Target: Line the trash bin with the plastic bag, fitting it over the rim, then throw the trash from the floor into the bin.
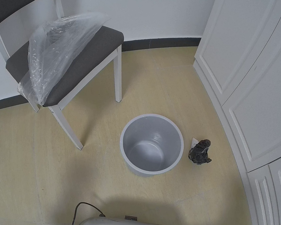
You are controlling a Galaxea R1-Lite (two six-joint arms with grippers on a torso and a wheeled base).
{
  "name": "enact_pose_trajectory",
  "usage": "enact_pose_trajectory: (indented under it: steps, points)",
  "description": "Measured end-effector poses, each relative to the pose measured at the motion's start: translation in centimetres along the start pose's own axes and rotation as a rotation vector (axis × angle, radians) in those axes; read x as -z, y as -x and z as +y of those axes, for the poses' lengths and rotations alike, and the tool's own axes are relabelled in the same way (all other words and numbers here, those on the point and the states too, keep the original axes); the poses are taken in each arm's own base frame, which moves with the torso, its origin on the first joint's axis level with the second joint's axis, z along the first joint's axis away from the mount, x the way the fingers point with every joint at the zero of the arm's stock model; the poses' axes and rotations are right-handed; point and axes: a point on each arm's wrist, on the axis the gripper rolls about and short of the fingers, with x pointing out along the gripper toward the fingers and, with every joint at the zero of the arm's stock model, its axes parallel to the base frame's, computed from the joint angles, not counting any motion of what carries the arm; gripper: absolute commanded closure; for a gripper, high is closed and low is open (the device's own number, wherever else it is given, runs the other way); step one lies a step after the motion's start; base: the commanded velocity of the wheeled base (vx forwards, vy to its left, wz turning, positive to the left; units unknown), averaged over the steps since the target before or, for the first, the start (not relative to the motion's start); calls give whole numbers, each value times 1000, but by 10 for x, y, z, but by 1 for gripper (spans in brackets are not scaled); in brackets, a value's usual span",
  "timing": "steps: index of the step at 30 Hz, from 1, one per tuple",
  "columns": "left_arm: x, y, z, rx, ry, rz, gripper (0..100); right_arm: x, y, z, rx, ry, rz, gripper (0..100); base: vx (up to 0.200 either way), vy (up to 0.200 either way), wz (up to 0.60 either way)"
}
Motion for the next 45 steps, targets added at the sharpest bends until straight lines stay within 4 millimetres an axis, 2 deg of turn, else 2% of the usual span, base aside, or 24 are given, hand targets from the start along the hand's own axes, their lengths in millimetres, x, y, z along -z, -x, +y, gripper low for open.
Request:
enact_pose_trajectory:
  steps: [24,31,45]
  points:
    - [0,0,0,-3,-28,1,0,0,0,0,-9,8,3,0,0,0,0]
    - [0,0,0,-13,18,-1,0,0,0,0,-8,8,3,0,0,0,0]
    - [0,0,-1,30,-58,-1,0,0,0,1,-34,70,4,0,0,0,0]
